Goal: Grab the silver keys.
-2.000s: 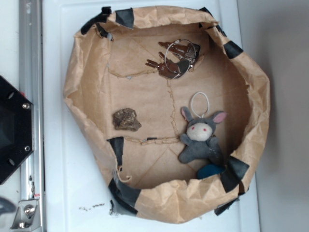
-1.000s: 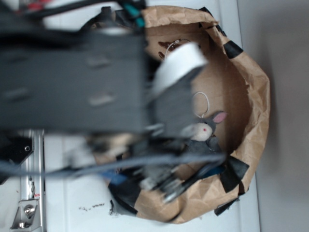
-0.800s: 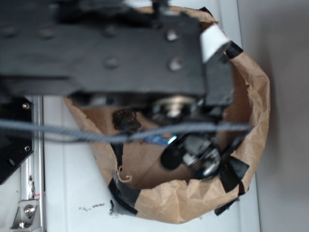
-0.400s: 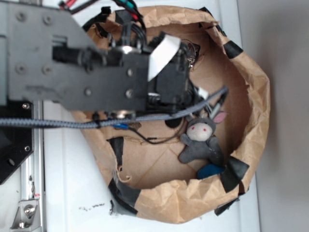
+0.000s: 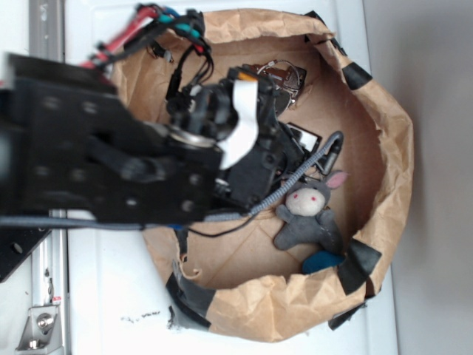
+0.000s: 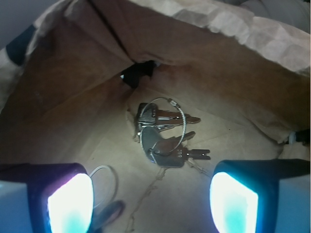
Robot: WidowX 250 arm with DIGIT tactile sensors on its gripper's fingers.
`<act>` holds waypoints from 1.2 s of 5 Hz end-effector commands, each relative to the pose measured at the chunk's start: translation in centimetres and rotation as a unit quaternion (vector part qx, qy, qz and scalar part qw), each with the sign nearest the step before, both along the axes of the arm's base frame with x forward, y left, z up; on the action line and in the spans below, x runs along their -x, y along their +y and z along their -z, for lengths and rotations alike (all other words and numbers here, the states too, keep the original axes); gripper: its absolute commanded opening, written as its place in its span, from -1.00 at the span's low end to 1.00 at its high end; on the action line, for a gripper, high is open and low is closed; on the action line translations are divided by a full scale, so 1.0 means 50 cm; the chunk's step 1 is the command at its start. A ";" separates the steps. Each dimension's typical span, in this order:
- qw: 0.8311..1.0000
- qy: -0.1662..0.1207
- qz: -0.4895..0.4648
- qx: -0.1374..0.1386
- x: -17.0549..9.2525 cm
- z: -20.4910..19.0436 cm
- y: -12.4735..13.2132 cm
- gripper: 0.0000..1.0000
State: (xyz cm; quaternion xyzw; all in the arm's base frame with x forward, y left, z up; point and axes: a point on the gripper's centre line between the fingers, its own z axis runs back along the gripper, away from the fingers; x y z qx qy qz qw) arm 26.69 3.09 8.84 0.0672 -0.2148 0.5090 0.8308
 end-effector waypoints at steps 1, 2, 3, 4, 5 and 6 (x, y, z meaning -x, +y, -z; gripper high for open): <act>0.999 -0.020 -0.026 -0.016 -0.003 -0.010 0.018 1.00; 0.999 -0.032 -0.030 -0.017 -0.006 0.038 0.009 1.00; 0.999 -0.014 -0.044 -0.024 -0.026 0.062 0.013 1.00; 0.998 -0.019 -0.060 -0.020 -0.026 0.052 0.048 1.00; 0.997 -0.009 -0.073 0.006 -0.024 0.047 0.087 1.00; 0.997 -0.002 -0.082 0.004 -0.018 0.055 0.106 1.00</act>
